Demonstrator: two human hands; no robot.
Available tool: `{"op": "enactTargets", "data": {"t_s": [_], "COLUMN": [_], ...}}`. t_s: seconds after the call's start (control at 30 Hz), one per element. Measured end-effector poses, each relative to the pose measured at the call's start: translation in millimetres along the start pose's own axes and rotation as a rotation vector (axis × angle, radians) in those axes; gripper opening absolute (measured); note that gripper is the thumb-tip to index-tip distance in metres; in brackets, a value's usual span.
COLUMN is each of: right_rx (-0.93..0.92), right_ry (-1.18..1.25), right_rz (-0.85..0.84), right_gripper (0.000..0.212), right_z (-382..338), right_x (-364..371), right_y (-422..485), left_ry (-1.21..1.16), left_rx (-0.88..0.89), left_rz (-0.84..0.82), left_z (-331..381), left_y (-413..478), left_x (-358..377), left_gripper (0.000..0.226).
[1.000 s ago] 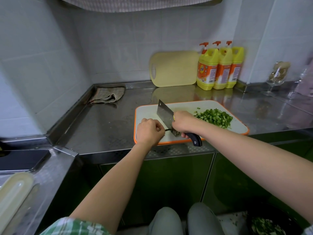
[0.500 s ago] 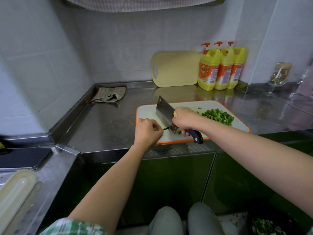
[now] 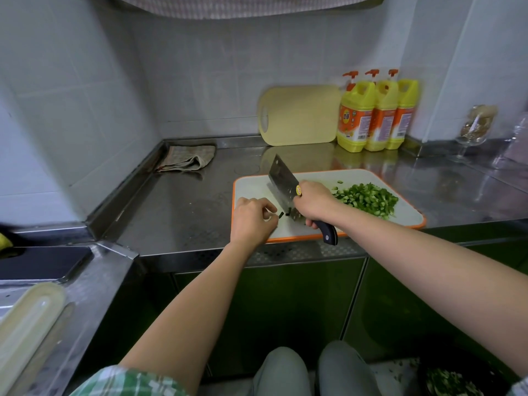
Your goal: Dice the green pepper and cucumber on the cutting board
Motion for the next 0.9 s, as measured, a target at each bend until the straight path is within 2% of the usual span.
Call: {"op": "enactTargets", "data": {"t_s": [0.13, 0.3, 0.53, 0.73, 0.9], "right_rx": [-0.054, -0.033, 0.033, 0.001, -0.062], "right_ry": [-0.057, -0.149, -0.022, 0.106, 0.068], "right_rz": [-0.046, -0.103, -0.04, -0.001, -0.131], "right_gripper": [0.019, 0.023, 0.034, 0.016, 0.01], "right_z": [0, -6, 0, 13, 3], "right_x": [-11, 1, 7, -5, 7], "right_y": [-1, -3, 9, 7, -4], "left_ry": [0.048, 0.07, 0.053, 0.003, -0.026], "left_rx": [0.017, 0.029, 0.059, -0.081, -0.18], "left_rz": [-0.009, -0.009, -0.078, 0.008, 0.019], "left_z": [0, 1, 4, 8, 13], "left_y": [1, 0, 1, 2, 3], "left_x": [1, 0, -1, -7, -8], "left_gripper": [0.015, 0.017, 0.019, 0.024, 0.03]}}
Point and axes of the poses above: each hand's wrist, its own y-axis towards the middle knuckle, its own x-axis out of the palm, z = x × y, the point moved 1 cm from there along y, towards the middle knuckle, and after that the axes turned 12 degrees about -y, right-handed, at the moved point
